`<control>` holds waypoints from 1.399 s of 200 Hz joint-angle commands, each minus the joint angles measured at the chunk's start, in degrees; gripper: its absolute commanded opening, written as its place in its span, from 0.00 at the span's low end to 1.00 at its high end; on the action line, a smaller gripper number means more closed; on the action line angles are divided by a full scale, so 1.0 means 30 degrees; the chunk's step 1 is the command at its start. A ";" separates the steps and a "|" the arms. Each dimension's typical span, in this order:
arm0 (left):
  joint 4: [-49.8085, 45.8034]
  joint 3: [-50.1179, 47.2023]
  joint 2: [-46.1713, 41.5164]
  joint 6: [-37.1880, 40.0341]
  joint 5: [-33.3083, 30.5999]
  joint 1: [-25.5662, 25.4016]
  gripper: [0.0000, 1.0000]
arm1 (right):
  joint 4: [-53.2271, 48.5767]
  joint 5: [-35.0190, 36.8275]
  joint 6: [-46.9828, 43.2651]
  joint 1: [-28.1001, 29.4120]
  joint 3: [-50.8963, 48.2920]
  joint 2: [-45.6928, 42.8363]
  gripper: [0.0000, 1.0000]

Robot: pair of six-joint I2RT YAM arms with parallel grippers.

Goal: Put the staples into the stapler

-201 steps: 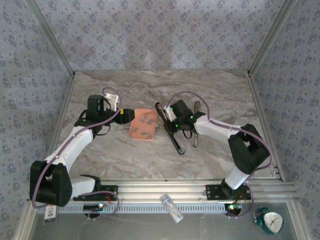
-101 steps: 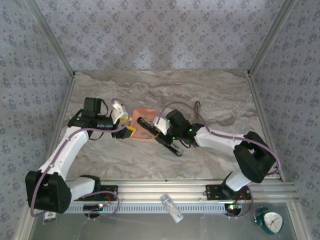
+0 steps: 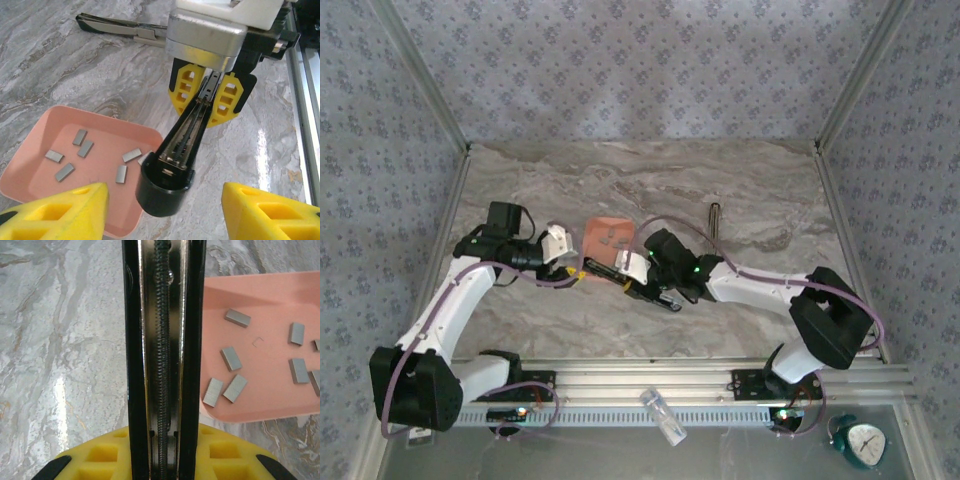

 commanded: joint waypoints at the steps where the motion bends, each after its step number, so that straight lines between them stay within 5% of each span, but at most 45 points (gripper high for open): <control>1: -0.1007 -0.0211 -0.0175 0.1561 -0.0267 -0.0164 0.60 | 0.1038 -0.0619 -0.1225 0.0366 -0.0136 -0.0753 0.03; 79: -0.1505 -0.0366 0.0378 0.2442 -0.0821 -0.0981 0.56 | 0.1676 -0.0498 -0.1395 0.0738 -0.0076 -0.0765 0.03; 113: -0.1559 -0.0540 0.0467 0.2862 -0.0768 -0.1040 0.43 | 0.1890 -0.0420 -0.1347 0.0901 -0.0061 -0.0685 0.03; 176: -0.1582 -0.0519 0.0616 0.2547 -0.0327 -0.1098 0.43 | 0.2310 -0.0459 -0.1363 0.1047 0.0028 -0.0401 0.04; 210: -0.2281 -0.0194 0.0659 0.2591 -0.0418 -0.1127 0.20 | 0.2389 -0.0332 -0.1298 0.1036 0.0093 -0.0207 0.06; 237: -0.3008 0.0146 0.0333 0.2678 -0.1413 -0.1128 0.02 | 0.2305 0.0206 -0.0193 0.0998 0.0043 -0.0306 0.21; 256: -0.3316 0.0245 -0.0118 0.2590 -0.2731 -0.1265 0.00 | 0.2164 0.0674 0.1185 0.0871 0.0045 -0.0519 0.36; 280: -0.3803 0.0073 -0.0733 0.2575 -0.4288 -0.1529 0.00 | 0.1534 0.0894 0.2761 0.0810 0.0317 -0.0848 0.44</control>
